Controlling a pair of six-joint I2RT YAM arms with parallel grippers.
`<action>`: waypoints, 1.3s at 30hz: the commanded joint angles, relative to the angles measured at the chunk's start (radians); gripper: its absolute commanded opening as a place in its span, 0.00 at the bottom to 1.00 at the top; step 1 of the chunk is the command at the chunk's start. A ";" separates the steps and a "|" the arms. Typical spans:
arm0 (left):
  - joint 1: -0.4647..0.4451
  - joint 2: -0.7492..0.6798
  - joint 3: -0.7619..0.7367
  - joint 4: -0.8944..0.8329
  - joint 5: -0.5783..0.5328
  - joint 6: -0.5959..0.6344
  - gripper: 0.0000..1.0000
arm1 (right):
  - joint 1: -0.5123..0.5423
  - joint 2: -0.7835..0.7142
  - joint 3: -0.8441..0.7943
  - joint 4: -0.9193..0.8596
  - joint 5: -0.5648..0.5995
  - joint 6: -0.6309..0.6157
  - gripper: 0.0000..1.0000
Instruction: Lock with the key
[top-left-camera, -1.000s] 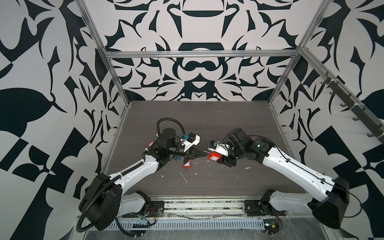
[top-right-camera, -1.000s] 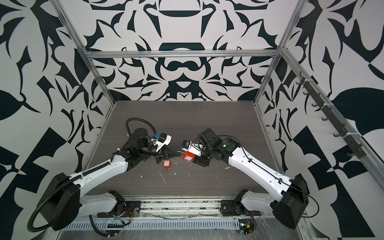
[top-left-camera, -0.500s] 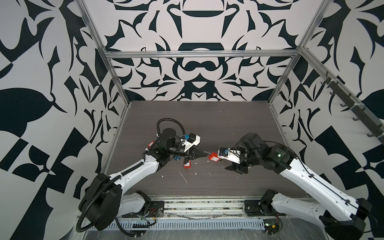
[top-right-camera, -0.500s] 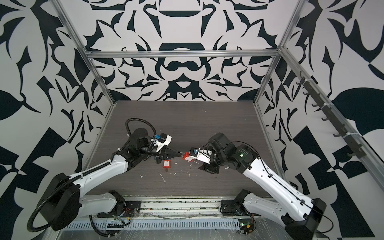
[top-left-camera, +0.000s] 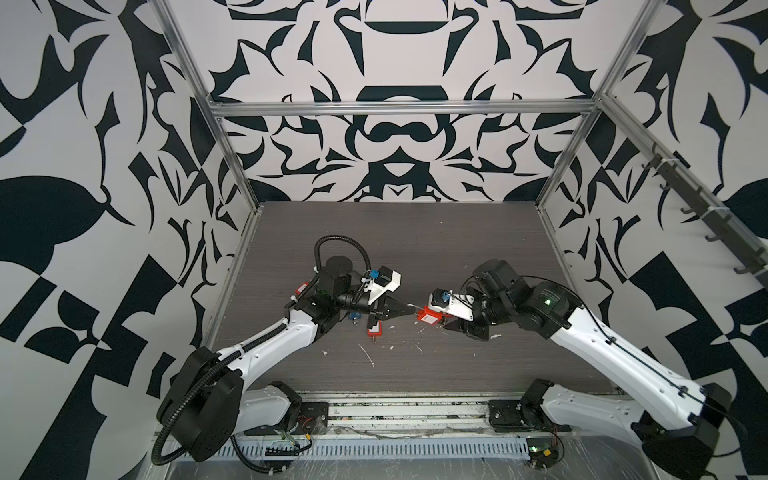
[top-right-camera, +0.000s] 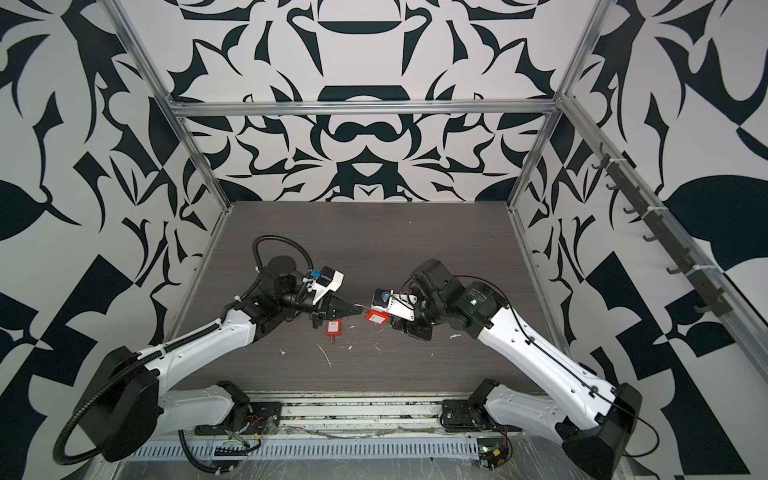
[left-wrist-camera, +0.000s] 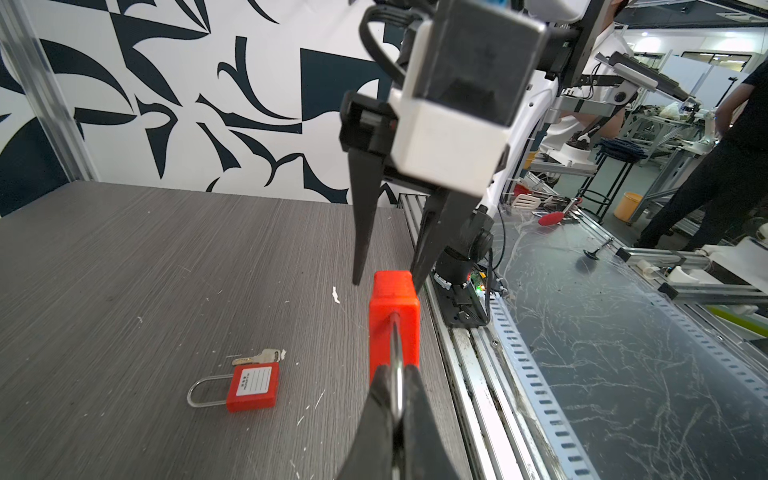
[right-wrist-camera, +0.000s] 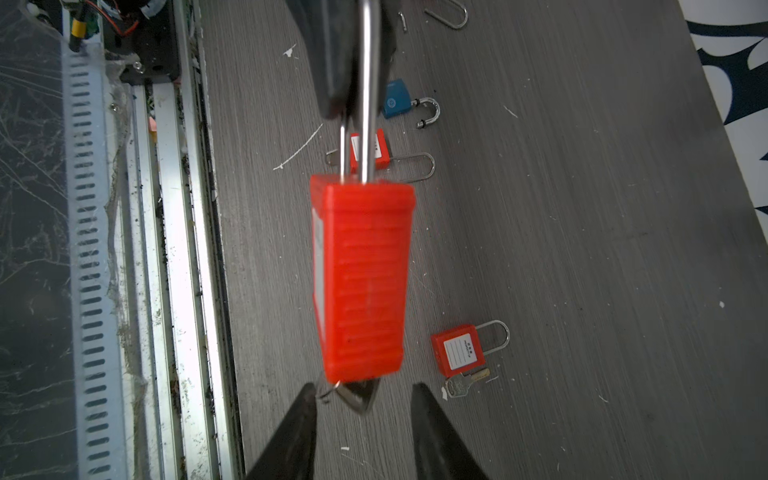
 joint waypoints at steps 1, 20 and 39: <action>-0.003 -0.025 0.033 -0.002 0.030 0.010 0.00 | -0.002 0.005 0.020 0.062 -0.011 0.028 0.42; -0.003 -0.003 0.053 0.001 0.026 0.012 0.00 | 0.000 -0.106 -0.050 0.033 0.028 0.004 0.49; -0.006 -0.002 0.063 -0.053 0.036 0.040 0.00 | 0.000 -0.053 0.053 0.028 -0.063 -0.006 0.29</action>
